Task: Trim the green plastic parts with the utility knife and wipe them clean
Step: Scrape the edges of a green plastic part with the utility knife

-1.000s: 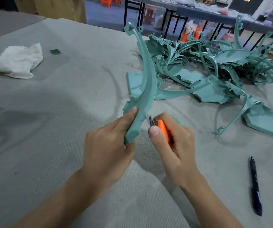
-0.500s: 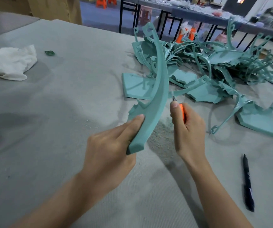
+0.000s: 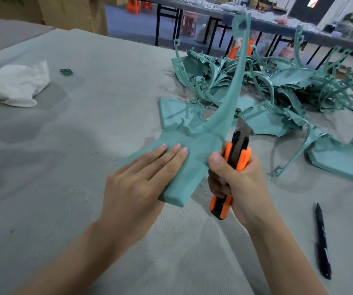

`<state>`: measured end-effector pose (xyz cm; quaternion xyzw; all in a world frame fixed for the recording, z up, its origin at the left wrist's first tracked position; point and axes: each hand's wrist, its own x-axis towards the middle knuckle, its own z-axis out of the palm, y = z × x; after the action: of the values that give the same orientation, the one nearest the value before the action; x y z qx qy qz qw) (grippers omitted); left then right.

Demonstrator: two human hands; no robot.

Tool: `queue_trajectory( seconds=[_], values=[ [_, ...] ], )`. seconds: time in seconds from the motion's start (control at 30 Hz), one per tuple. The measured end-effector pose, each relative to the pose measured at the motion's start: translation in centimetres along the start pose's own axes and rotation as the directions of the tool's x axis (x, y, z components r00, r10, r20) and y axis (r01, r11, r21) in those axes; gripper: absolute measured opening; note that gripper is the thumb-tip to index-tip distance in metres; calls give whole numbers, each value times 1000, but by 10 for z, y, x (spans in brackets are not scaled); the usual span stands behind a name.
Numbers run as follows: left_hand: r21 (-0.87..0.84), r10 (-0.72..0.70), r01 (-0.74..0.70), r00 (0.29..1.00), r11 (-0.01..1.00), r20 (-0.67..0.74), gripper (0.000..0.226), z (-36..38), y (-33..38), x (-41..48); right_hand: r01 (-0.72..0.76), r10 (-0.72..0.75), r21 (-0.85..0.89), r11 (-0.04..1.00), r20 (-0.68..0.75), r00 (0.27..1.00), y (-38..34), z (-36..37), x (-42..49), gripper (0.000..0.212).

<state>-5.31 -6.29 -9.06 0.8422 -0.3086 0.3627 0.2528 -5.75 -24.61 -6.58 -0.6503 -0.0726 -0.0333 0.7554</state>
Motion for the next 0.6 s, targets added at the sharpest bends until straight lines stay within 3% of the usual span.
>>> queue_trajectory(
  seconds=[0.13,0.3,0.43,0.6],
  values=[
    [-35,36,-36,999,999,1,32,0,1,1,15,-15,78,997,2,1000,-1,-3,1,32],
    [0,46,-46,999,999,-9,36,-1,-2,1,30,-30,10,1000,-10,1000,0,-3,1,35],
    [-70,-20,18,999,997,-34,49,0,3,3,31,-32,-13,999,-36,999,2,2,-1,36],
    [-50,-23,17,992,999,-127,32,7,13,0,14,-12,45,999,-29,1000,7,16,-4,36]
  ],
)
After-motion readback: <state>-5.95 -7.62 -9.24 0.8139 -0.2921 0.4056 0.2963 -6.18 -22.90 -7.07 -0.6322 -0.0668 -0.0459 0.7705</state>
